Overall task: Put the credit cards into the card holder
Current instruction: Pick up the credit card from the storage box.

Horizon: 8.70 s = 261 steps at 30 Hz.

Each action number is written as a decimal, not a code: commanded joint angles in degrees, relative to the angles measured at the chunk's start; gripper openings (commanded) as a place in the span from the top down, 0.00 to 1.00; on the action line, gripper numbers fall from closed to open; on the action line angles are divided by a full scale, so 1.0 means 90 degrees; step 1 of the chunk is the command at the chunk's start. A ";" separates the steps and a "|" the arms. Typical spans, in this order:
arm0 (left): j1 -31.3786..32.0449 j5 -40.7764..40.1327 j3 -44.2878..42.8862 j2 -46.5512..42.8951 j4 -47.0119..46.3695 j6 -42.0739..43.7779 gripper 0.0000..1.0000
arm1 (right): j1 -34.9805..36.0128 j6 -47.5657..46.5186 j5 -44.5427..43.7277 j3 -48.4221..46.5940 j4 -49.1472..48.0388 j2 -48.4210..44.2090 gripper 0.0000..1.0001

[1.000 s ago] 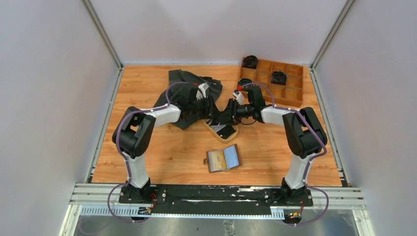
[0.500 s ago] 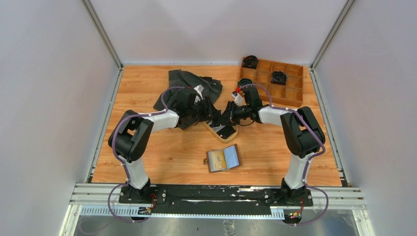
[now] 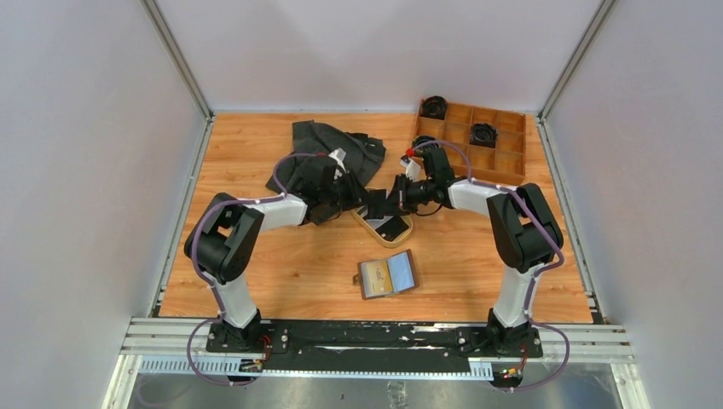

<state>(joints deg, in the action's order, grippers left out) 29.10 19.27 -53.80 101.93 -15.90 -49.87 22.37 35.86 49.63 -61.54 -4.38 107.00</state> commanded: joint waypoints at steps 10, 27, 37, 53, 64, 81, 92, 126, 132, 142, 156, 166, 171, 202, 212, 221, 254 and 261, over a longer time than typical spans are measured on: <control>-0.0184 0.0810 0.0455 -0.1219 -0.0567 0.0658 0.37 | -0.0506 -0.1191 0.0808 -0.0317 0.0345 -0.0006 1.00; -0.0353 0.2815 0.1365 -0.2437 -0.1529 0.1511 0.03 | -0.0537 -0.2955 0.4117 -0.0727 0.0443 -0.0491 1.00; -0.0422 0.3466 0.2003 -0.1479 -0.6058 -0.1171 0.30 | -0.0319 -0.3916 0.4782 -0.1086 0.1595 -0.0584 1.00; -0.0431 0.3719 0.1775 -0.0264 -0.7711 -0.2476 0.99 | -0.0211 -0.4346 0.4838 -0.1248 0.2148 -0.0452 1.00; 0.0387 0.0496 0.2266 -0.2258 -0.3203 0.0207 1.00 | -0.0203 -0.4023 0.2142 -0.1105 0.2255 -0.0738 0.97; 0.0487 0.0925 0.2255 -0.2004 -0.4389 -0.0718 1.00 | -0.0135 -0.3751 0.3150 -0.1146 0.2132 -0.0772 0.43; 0.0223 0.1356 0.2348 -0.1950 -0.4585 -0.0832 0.92 | -0.0112 -0.3669 0.3934 -0.1238 0.2000 -0.0564 0.90; 0.0360 0.0697 0.2519 -0.2543 -0.3581 -0.0259 1.00 | 0.0313 -0.3838 0.2465 -0.1197 0.2196 -0.0808 0.71; 0.0118 0.1403 0.2411 -0.2615 -0.3469 -0.0244 0.64 | 0.0150 -0.3884 0.3334 -0.1204 0.2172 -0.0733 0.91; -0.0112 0.2819 0.2248 -0.2491 -0.4047 -0.0549 0.93 | 0.0240 -0.3955 0.4309 -0.1266 0.2180 -0.0587 0.97; 0.0092 0.1538 0.2316 -0.2784 -0.3016 -0.0055 1.00 | 0.0341 -0.4276 0.1933 -0.1174 0.2479 -0.1115 0.53; 0.0086 0.1645 0.2298 -0.2816 -0.3009 -0.0094 0.84 | 0.0365 -0.4253 0.2669 -0.1250 0.2488 -0.0913 0.92; -0.0149 0.2391 0.2309 -0.2948 -0.3016 -0.0075 0.48 | 0.0172 -0.4347 0.4027 -0.1244 0.2460 -0.0859 0.98; -0.0187 0.2540 0.2341 -0.2810 -0.3409 -0.0265 0.56 | 0.0290 -0.4226 0.3827 -0.1346 0.2491 -0.0817 1.00; -0.0331 0.3358 0.2458 -0.2273 -0.5461 -0.1471 1.00 | 0.0249 -0.4200 0.4298 -0.1394 0.2503 -0.0698 0.92; -0.0382 0.3441 0.2381 -0.2578 -0.4204 -0.0464 1.00 | -0.0360 -0.4817 0.3559 -0.1394 0.3069 -0.1362 0.40; -0.0372 0.3345 0.2238 -0.2444 -0.3936 -0.0272 1.00 | 0.0112 -0.5327 0.2911 -0.1510 0.3972 -0.1540 0.70; -0.0372 0.3292 0.2208 -0.2402 -0.3933 -0.0270 1.00 | 0.0141 -0.5305 0.2952 -0.1522 0.3992 -0.1499 0.85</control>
<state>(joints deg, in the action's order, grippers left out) 26.04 49.45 -32.45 79.88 -51.16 -53.34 23.64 -11.55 76.20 -73.65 30.02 93.78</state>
